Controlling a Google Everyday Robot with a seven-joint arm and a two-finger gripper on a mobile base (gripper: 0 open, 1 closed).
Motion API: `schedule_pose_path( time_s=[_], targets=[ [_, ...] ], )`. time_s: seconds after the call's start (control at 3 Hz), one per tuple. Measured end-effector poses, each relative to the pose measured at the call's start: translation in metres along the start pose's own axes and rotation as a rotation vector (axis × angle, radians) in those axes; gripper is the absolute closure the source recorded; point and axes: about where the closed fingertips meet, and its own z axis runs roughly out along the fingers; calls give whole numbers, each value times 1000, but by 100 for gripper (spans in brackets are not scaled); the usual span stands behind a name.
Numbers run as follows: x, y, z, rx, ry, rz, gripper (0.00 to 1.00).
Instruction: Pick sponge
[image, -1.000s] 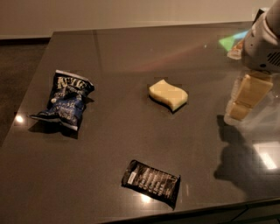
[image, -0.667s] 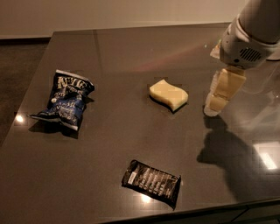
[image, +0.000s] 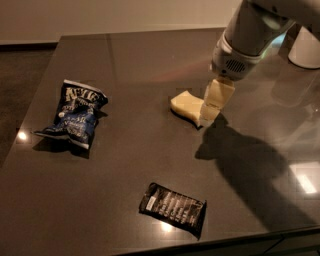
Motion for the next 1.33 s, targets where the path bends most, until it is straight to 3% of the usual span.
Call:
schedule_pose_path(
  time_s=[1.33],
  targets=[
    [-9,-10,80,-79,79,17,0]
  ],
)
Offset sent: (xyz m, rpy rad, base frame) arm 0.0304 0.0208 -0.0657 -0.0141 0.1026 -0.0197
